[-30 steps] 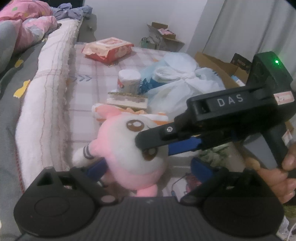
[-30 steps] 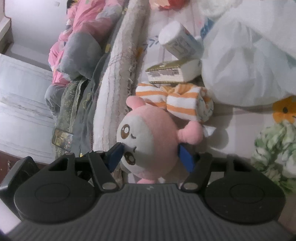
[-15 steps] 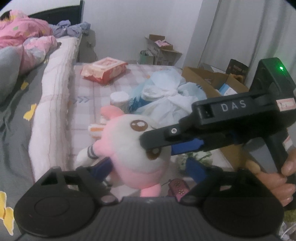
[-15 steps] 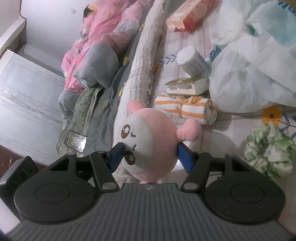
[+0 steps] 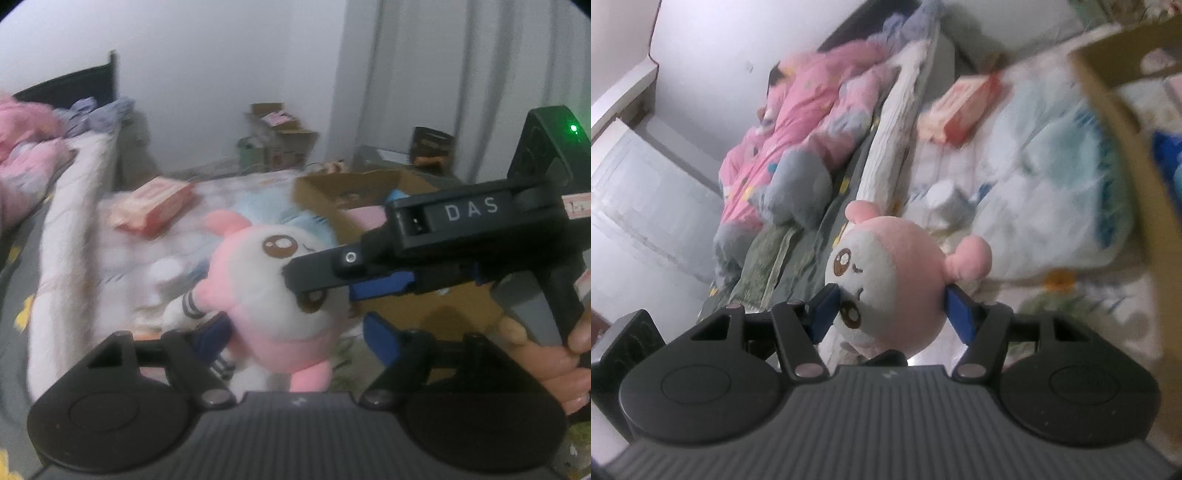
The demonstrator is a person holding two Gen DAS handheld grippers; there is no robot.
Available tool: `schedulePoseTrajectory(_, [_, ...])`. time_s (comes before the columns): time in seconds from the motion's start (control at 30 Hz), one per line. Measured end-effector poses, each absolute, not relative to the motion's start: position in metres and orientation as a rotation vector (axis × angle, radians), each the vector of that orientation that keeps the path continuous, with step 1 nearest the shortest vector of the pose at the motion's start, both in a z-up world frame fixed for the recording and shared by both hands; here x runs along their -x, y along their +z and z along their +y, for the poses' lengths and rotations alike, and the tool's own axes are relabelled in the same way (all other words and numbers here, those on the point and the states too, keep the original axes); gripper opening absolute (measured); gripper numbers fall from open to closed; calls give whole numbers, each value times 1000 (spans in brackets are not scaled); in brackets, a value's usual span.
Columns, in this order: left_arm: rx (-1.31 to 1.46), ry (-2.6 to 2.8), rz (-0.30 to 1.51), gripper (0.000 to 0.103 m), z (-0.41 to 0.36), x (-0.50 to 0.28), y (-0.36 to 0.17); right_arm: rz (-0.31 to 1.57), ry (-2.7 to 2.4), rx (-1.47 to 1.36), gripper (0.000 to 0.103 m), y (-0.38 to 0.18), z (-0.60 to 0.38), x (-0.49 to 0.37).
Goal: Organize soft objects
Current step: 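Carry the pink plush toy with the right tool into the cardboard box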
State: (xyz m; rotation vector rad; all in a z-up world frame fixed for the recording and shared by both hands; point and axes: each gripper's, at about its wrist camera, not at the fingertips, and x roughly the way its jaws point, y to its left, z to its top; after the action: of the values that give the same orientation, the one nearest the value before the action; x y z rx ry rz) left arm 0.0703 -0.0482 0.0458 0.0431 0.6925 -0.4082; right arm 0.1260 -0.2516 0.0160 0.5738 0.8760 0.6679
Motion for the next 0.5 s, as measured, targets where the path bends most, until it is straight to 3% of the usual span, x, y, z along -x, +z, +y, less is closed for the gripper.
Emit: schedulePoseTrajectory(0.5, [-71, -745, 704, 79, -221, -159, 49, 799, 392, -462, 60, 51, -435, -154])
